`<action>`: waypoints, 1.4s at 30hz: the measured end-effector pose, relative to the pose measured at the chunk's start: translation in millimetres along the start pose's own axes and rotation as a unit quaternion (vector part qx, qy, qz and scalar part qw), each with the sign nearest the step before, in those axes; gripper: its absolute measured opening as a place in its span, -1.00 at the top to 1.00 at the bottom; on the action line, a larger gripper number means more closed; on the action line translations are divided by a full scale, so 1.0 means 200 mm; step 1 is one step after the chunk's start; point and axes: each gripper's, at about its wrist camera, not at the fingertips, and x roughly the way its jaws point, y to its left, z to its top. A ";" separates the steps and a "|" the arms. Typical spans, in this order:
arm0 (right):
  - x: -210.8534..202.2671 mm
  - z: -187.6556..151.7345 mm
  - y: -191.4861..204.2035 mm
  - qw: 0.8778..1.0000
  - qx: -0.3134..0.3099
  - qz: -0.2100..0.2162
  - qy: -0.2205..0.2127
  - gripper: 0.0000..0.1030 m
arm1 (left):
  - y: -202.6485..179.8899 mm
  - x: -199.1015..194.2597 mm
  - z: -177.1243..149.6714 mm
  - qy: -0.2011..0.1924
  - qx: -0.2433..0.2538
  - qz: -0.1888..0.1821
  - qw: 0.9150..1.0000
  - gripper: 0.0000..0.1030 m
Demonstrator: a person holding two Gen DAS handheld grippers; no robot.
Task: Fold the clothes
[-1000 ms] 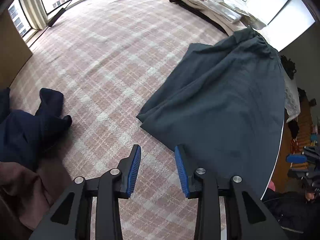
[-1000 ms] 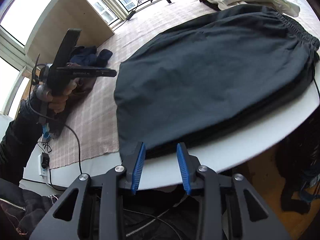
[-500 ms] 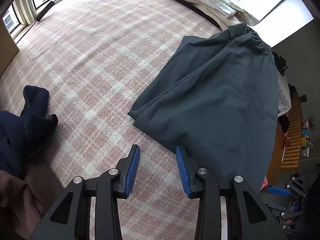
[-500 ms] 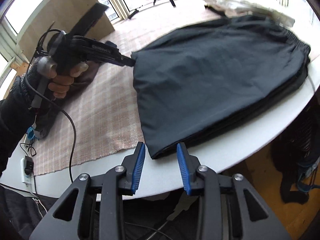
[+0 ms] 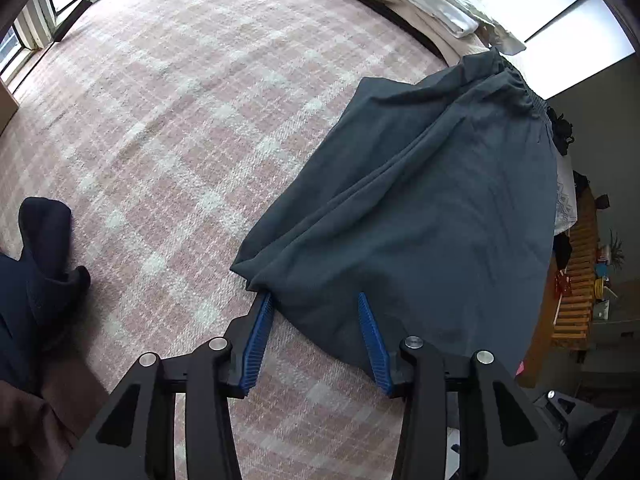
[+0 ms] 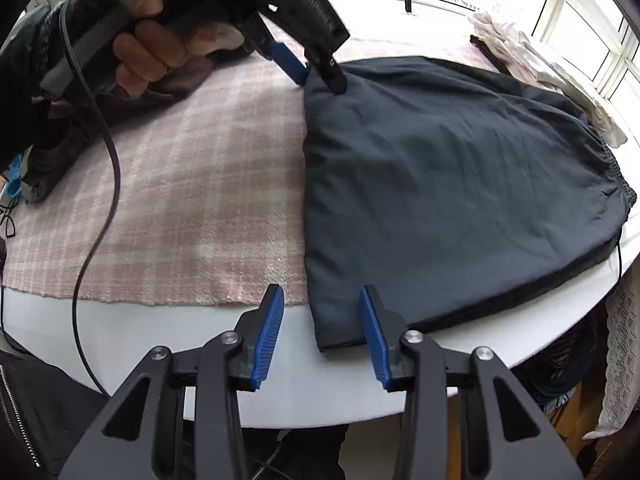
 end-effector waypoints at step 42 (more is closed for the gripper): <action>-0.73 0.23 -1.46 0.976 0.158 0.050 -0.141 0.95 | -0.96 -0.41 0.89 -0.156 0.063 -0.036 0.985 0.89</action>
